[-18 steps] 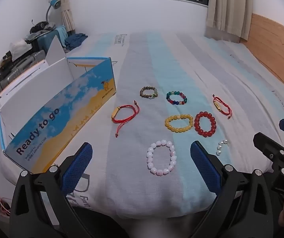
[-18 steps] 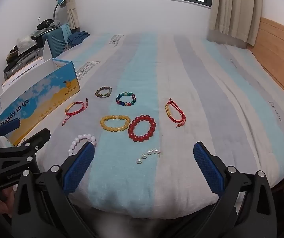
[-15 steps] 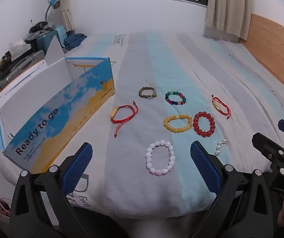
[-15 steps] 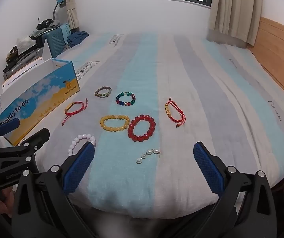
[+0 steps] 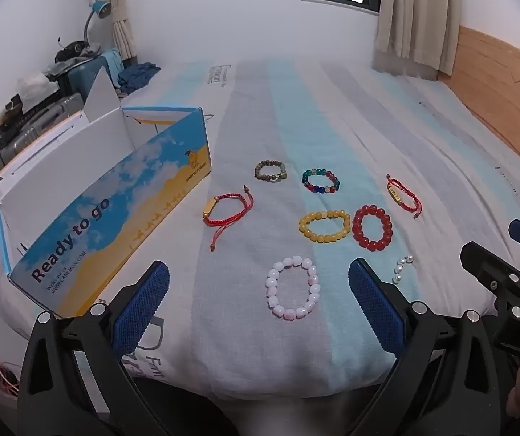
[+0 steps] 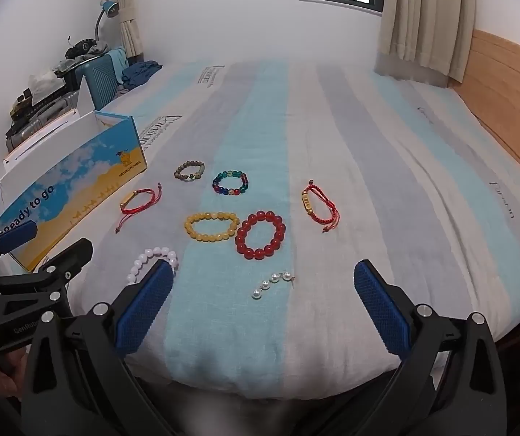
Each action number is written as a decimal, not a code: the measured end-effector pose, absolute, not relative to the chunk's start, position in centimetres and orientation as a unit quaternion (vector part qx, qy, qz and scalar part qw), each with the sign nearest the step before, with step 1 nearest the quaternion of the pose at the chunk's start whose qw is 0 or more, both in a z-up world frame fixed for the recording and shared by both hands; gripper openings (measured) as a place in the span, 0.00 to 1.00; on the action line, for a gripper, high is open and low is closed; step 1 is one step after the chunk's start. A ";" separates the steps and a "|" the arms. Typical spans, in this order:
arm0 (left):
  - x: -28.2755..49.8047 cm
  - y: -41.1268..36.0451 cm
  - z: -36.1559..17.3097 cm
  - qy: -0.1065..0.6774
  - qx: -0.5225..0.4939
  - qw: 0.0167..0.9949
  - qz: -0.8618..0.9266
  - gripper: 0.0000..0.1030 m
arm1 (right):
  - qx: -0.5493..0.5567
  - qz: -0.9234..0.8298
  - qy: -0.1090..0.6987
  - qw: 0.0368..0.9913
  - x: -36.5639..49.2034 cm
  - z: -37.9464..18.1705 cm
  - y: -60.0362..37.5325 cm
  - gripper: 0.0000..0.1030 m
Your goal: Organize jewelry
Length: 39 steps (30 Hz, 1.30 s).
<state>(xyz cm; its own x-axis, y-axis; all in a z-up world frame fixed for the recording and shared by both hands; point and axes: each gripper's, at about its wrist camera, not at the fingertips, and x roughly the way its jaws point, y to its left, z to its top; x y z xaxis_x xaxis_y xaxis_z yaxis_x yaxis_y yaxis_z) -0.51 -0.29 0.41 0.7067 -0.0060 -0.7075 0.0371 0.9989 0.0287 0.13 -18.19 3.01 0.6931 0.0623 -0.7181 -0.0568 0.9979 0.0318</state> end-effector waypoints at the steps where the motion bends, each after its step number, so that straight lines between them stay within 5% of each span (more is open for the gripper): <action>1: -0.5 -0.3 0.5 0.383 0.020 0.923 -0.012 0.94 | 0.004 0.032 0.390 0.920 0.1 3.0 -18.2 0.93; 39: -0.7 -0.3 0.1 0.389 0.008 0.921 -0.033 0.94 | 0.002 0.028 0.391 0.920 -0.4 3.1 -18.0 0.93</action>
<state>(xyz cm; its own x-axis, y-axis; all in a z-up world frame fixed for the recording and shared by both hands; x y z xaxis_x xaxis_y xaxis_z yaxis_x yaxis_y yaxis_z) -0.71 -0.33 0.06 0.6948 -0.0547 -0.7171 0.0667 0.9977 -0.0115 -0.35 -17.98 3.11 0.6919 0.0531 -0.7201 -0.0506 0.9984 0.0250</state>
